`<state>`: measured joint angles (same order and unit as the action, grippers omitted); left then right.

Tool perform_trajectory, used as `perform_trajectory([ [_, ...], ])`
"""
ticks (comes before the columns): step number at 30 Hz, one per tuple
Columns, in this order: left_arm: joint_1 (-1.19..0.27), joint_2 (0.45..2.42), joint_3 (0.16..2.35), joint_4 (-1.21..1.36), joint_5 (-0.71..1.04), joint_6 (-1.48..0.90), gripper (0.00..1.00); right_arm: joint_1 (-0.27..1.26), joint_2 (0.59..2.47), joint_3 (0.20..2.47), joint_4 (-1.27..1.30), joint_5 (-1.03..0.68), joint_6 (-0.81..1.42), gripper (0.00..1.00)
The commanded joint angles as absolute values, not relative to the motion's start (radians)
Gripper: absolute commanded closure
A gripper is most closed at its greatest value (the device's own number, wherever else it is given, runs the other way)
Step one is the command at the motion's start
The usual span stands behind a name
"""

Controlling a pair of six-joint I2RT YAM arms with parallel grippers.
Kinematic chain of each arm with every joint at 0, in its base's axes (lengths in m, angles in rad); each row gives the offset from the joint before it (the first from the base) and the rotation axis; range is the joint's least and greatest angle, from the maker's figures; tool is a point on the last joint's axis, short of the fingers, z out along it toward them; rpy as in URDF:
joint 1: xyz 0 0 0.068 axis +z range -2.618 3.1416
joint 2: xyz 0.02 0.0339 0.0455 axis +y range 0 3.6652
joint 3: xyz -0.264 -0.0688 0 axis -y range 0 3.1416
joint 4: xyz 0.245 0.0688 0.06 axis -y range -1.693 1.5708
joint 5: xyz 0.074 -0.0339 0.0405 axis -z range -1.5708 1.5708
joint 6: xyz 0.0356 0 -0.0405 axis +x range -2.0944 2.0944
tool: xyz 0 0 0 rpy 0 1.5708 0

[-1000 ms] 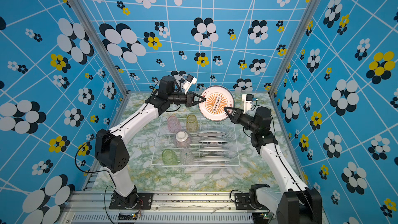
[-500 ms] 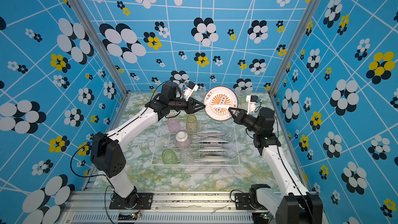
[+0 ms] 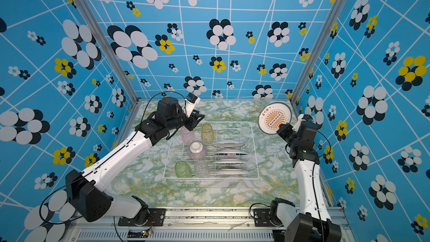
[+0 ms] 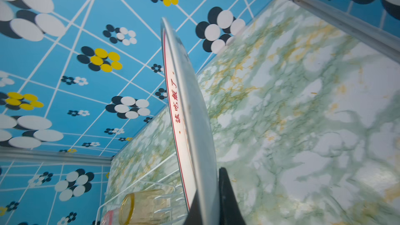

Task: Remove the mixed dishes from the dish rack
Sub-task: 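Carry the plate with the right gripper beyond the rack and lower it onto the table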

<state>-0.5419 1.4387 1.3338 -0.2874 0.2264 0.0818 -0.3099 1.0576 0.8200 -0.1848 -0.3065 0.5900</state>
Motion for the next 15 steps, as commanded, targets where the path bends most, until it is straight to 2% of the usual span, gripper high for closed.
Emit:
perform_trajectory([
  [1, -0.546, 1.482, 1.322, -0.361, 0.212, 0.126, 0.64, -0.343, 1.127, 0.800, -0.185, -0.261, 0.581, 1.00],
  [15, -0.580, 1.533, 1.325, -0.343, 0.232, 0.169, 0.63, -0.344, 1.439, 0.705, 0.118, -0.443, 0.707, 1.00],
])
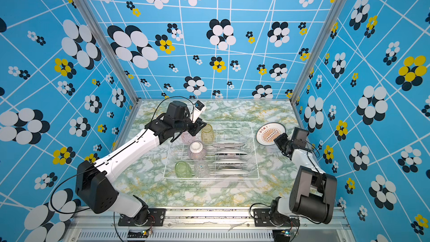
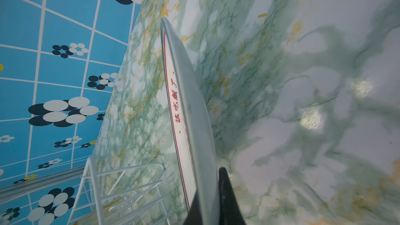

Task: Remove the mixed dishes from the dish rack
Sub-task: 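Carry the plate with the right gripper beyond the rack and lower it onto the table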

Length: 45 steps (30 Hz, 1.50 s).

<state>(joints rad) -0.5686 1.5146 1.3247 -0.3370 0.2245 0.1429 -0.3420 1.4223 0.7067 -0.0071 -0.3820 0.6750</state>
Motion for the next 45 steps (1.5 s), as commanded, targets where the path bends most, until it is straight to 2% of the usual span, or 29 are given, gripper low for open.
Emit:
perform_trajectory([
  [1, -0.584, 1.538, 1.329, -0.346, 0.230, 0.173, 0.62, -0.344, 1.452, 0.703, 0.127, -0.447, 0.708, 0.99],
  [15, -0.646, 1.645, 1.449, -0.451, 0.214, 0.206, 0.62, -0.344, 1.652, 0.726, 0.197, -0.496, 0.699, 0.92],
  [24, -0.663, 1.675, 1.491, -0.490, 0.197, 0.210, 0.62, -0.344, 1.705, 0.761, 0.071, -0.421, 0.630, 0.74],
  [33, -0.673, 1.690, 1.508, -0.504, 0.190, 0.215, 0.61, -0.343, 1.688, 0.759, -0.007, -0.360, 0.572, 0.61],
  [45, -0.678, 1.694, 1.521, -0.534, 0.205, 0.253, 0.59, -0.344, 1.561, 0.791, -0.229, -0.259, 0.467, 0.39],
])
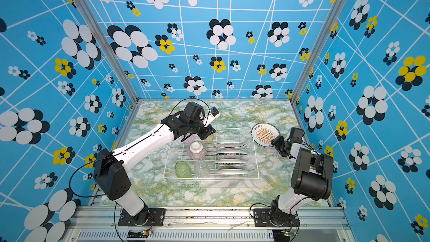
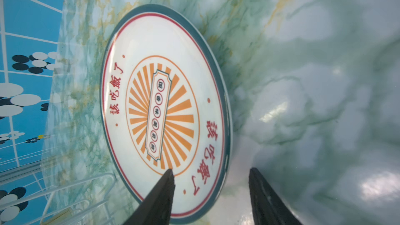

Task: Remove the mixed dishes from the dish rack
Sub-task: 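Carry the plate with the right gripper beyond the rack and lower it onto the table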

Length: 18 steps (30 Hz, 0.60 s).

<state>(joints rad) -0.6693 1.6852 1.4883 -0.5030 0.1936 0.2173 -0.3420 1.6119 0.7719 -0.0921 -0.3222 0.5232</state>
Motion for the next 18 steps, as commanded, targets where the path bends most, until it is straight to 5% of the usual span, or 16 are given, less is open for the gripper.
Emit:
perform_trajectory([
  [1, -0.682, 1.692, 1.524, -0.540, 0.210, 0.266, 0.58, -0.345, 1.538, 0.789, -0.247, -0.250, 0.459, 0.39],
  [18, -0.839, 1.736, 1.593, -0.629, 0.189, 0.514, 0.52, -0.264, 1.161, 0.884, -0.490, -0.295, 0.404, 0.29],
])
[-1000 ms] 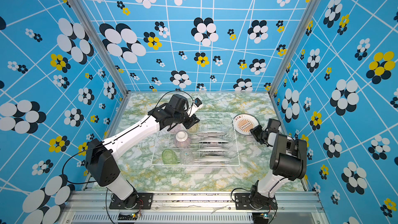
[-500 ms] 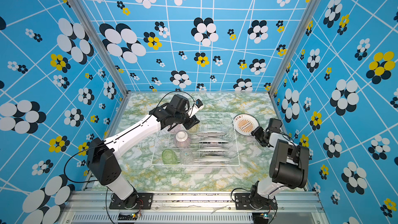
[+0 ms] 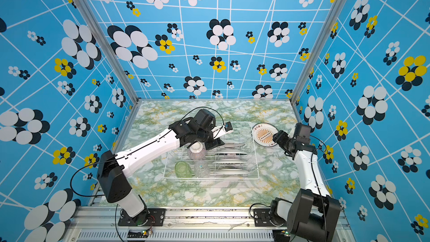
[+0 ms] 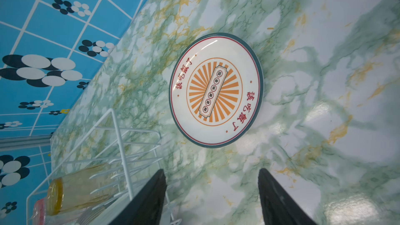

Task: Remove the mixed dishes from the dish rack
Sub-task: 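Release the plate with the right gripper while the left gripper reaches into the rack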

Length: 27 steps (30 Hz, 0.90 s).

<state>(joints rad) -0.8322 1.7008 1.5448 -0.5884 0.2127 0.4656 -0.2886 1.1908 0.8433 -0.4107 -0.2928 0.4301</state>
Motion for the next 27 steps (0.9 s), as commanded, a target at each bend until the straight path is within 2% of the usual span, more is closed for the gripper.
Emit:
perform_trajectory([
  [1, -0.844, 1.746, 1.604, -0.637, 0.182, 0.521, 0.52, -0.257, 1.151, 0.888, -0.495, -0.293, 0.403, 0.29],
  [14, -0.875, 1.886, 1.748, -0.727, 0.140, 0.582, 0.52, -0.242, 1.065, 0.891, -0.499, -0.308, 0.416, 0.28],
  [20, -0.878, 1.978, 1.840, -0.799, 0.088, 0.610, 0.56, -0.242, 1.053, 0.890, -0.490, -0.316, 0.419, 0.28],
  [22, -0.879, 2.012, 1.880, -0.827, 0.059, 0.623, 0.61, -0.242, 1.053, 0.891, -0.487, -0.316, 0.419, 0.28],
  [27, -0.878, 2.060, 1.919, -0.825, -0.011, 0.643, 0.65, -0.242, 1.044, 0.882, -0.479, -0.318, 0.421, 0.28],
])
